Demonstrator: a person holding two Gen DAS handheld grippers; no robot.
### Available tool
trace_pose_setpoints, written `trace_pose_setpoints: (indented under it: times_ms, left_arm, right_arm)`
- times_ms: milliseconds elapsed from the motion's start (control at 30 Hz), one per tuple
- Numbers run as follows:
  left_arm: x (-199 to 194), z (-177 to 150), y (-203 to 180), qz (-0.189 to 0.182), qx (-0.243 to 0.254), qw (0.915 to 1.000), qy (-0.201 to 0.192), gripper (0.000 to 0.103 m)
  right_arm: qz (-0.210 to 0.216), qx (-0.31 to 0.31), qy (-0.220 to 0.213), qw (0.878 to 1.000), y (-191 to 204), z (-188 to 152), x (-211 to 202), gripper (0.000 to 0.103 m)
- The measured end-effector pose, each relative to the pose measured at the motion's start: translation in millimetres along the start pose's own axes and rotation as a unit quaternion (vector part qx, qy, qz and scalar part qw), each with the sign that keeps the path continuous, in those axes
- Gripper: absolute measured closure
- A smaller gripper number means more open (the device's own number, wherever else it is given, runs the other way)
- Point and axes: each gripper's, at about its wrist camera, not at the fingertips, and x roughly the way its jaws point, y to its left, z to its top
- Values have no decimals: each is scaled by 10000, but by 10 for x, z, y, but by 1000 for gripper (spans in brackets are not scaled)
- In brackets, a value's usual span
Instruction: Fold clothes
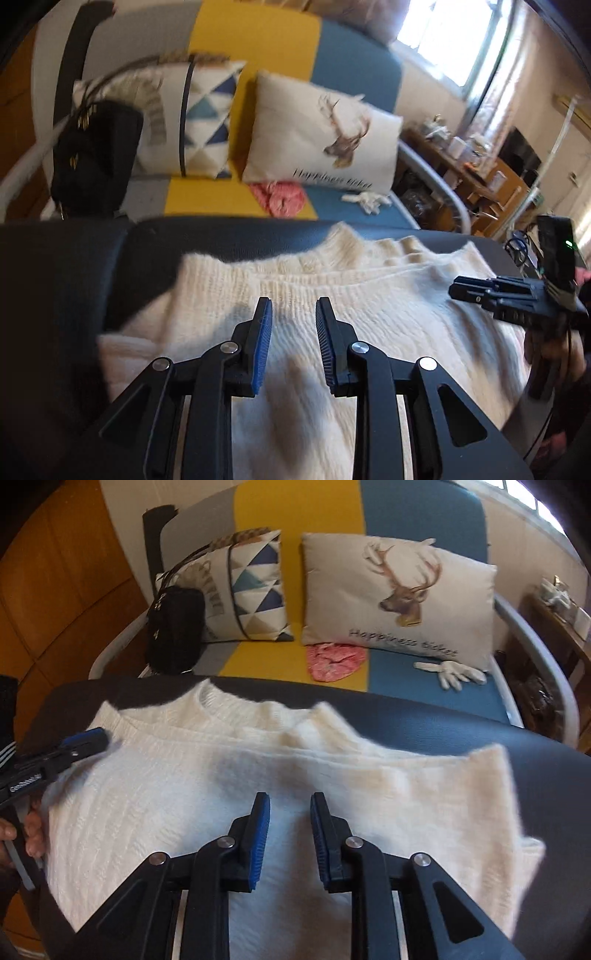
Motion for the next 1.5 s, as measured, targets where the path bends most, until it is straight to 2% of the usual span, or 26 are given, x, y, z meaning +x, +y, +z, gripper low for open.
trace_pose_setpoints:
  times_ms: [100, 167, 200, 300, 400, 567, 667, 733, 800, 867, 933, 1000, 1100, 1133, 1233, 1333, 1467, 1500]
  left_arm:
    - [-23, -53, 78, 341, 99, 9993, 87, 77]
    - [104, -84, 197, 600, -83, 9975, 355, 77]
    - [150, -95, 255, 632, -195, 9969, 417, 77]
    - [68, -103, 286, 580, -428, 9971, 264, 77]
    - [-123, -132, 243, 513, -613, 9968, 96, 76]
    - [-383, -434, 87, 437, -360, 9984, 71, 69]
    - [-310, -623, -8, 840, 64, 9962, 238, 68]
    - [-347, -654, -33, 960, 3, 9953, 139, 66]
    - [-454, -667, -89, 968, -212, 9951, 69, 63]
    - [-590, -728, -184, 801, -360, 9961, -69, 59]
    - [-683, -821, -335, 693, -338, 9969, -155, 58]
    - [-670, -909, -489, 702, -166, 9974, -86, 57]
    - [-492, -1067, -621, 1043, 75, 9941, 272, 57]
    - [-447, -1118, -624, 1117, 72, 9931, 357, 57]
    - [-531, -1203, -631, 1085, 51, 9940, 162, 57]
    - [-742, -1257, -567, 790, -224, 9966, -34, 57]
    - [-793, -1372, -384, 790, -635, 9948, 120, 57]
    - [-807, -1404, -349, 729, -718, 9947, 123, 57]
  right_arm:
    - [-277, 166, 9, 9995, -286, -97, -158, 80]
    - [-476, 398, 66, 9981, -496, -163, -171, 80]
    - [-516, 544, 105, 9971, -591, -199, -159, 80]
    - [-295, 865, 96, 9958, -732, -230, -178, 80]
    - [-194, 986, -22, 9949, -702, -284, -369, 80]
    - [-220, 916, -18, 9956, -586, -592, -663, 78]
    - [-615, 665, 198, 9957, -530, -775, -599, 78]
    - [-791, 550, 211, 9951, -492, -834, -570, 78]
    - [-791, 630, 160, 9947, -415, -834, -656, 78]
    - [-645, 579, 46, 9962, -266, -846, -775, 77]
    - [-518, 376, -87, 9979, -26, -892, -876, 74]
    - [-307, 139, -86, 9994, 248, -965, -886, 73]
    - [-384, -321, -55, 9987, 626, -1107, -794, 72]
    - [-487, -417, 46, 9979, 703, -1144, -719, 72]
    - [-656, -539, 340, 9958, 826, -1240, -550, 71]
    - [-480, -367, 223, 9979, 861, -1267, -649, 71]
    - [-288, -564, -7, 9980, 998, -1268, -753, 68]
    - [-334, -604, 82, 9976, 1011, -1278, -696, 67]
